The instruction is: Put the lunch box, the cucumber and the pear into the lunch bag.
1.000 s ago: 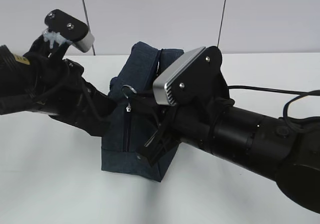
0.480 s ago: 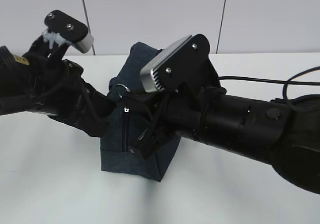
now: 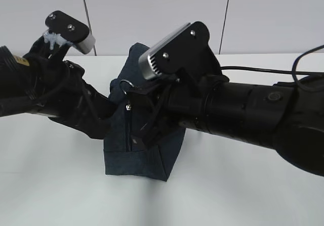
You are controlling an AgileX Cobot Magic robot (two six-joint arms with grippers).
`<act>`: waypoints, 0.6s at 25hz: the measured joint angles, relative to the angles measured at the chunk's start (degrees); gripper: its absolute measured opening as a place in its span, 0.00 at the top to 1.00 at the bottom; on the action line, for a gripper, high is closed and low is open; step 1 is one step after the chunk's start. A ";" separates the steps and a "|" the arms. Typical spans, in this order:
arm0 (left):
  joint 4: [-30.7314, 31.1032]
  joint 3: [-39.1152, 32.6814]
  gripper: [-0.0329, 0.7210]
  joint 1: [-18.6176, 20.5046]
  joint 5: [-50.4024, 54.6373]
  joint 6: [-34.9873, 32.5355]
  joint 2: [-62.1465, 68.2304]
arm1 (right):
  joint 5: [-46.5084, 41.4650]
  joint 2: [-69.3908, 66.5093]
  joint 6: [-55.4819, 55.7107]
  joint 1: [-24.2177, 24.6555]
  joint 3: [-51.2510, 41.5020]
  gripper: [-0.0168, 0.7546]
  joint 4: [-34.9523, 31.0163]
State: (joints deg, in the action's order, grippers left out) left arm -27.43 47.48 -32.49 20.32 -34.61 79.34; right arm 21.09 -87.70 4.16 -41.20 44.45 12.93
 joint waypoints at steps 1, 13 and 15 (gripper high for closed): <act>0.00 0.03 0.95 0.00 0.21 0.00 0.00 | 0.00 0.00 0.97 0.62 0.00 0.98 0.71; -0.64 0.61 0.95 -0.06 -0.30 0.11 -0.11 | 1.91 0.00 18.17 7.86 1.73 0.98 19.86; -0.71 0.65 0.95 -0.06 -0.47 0.11 -0.11 | 1.91 0.00 20.93 8.28 2.62 0.98 23.44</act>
State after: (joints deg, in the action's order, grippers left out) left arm -28.14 48.13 -32.55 19.85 -34.50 79.24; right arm 22.99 -87.70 25.10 -32.92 47.08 36.37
